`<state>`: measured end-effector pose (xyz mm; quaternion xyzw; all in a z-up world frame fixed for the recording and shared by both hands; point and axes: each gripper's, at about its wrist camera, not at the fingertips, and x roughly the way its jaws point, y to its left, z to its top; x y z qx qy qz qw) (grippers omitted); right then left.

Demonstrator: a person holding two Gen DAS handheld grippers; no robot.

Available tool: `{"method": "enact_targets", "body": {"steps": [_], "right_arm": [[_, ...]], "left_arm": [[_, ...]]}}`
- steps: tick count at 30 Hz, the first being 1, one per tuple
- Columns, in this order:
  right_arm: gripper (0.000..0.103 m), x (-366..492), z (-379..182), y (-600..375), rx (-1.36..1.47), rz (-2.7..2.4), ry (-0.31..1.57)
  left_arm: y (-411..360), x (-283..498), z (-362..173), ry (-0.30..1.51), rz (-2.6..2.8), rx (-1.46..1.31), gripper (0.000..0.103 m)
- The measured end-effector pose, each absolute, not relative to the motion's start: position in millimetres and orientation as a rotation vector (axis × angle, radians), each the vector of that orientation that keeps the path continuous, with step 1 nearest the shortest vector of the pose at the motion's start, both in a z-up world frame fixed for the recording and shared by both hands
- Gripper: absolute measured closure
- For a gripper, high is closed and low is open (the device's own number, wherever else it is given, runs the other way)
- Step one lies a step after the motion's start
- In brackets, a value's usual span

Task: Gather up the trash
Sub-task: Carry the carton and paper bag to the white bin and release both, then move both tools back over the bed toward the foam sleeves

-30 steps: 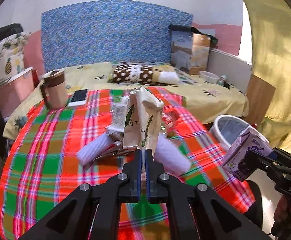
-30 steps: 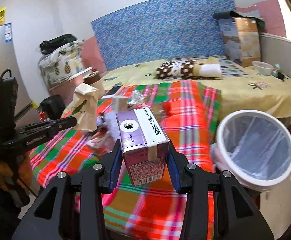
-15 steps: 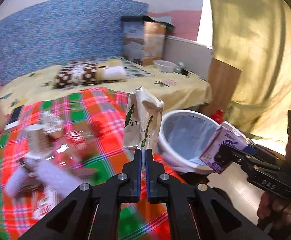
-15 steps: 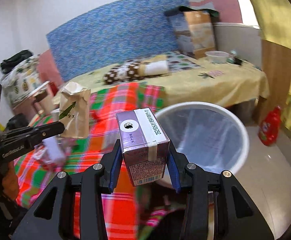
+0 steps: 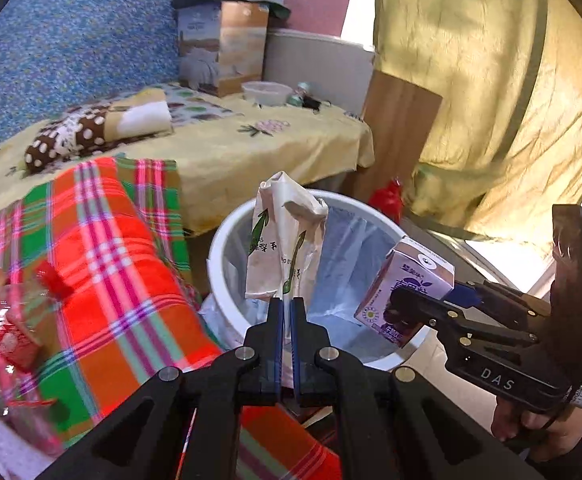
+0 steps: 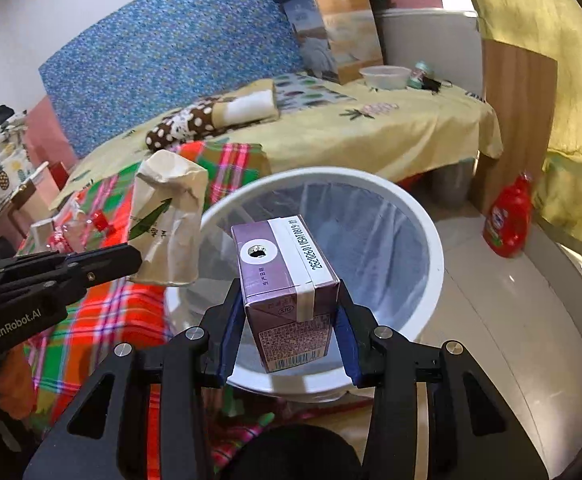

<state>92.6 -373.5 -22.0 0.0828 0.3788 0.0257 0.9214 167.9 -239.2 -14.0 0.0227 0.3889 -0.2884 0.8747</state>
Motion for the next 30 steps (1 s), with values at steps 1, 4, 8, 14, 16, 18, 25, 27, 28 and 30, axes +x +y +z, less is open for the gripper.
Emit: {"method": "enact_targets", "body": {"steps": [1,4,8,14,16,18,25,27,28,30], "right_arm": [[0.059,96,-23,-375,0.174,0.053,0.784],[0.059,97,-27,-378,0.176,0.045,0.81],[0.058,95,-29,-382,0.172,0.036,0.821],[0.054,95,-25,-384,0.177,0.037,0.807],[0.043,94,-24,-383,0.173,0.041,0.801],[0.043,94,-23,-382,0.171,0.043,0.801],[0.043,84,-11,-370,0.164,0.059,0.762],[0.043,80,-6,-366,0.161,0.069,0.748],[0.043,77,-4,-362,0.157,0.08,0.736],[0.043,73,-1,-354,0.146,0.097,0.718]], "left_arm": [[-242,169,-18,0.823,-0.609,0.049,0.1],[-248,174,-27,0.847,-0.611,0.056,0.099],[-252,178,-33,0.87,-0.619,0.051,0.099],[-250,177,-31,0.863,-0.625,0.04,0.098],[-248,177,-30,0.863,-0.621,0.034,0.098],[-244,175,-28,0.859,-0.616,0.025,0.098],[-225,160,-17,0.834,-0.596,-0.003,0.097],[-218,154,-13,0.825,-0.585,-0.01,0.095],[-214,150,-12,0.822,-0.58,-0.014,0.092],[-204,142,-8,0.814,-0.57,-0.023,0.084]]}}
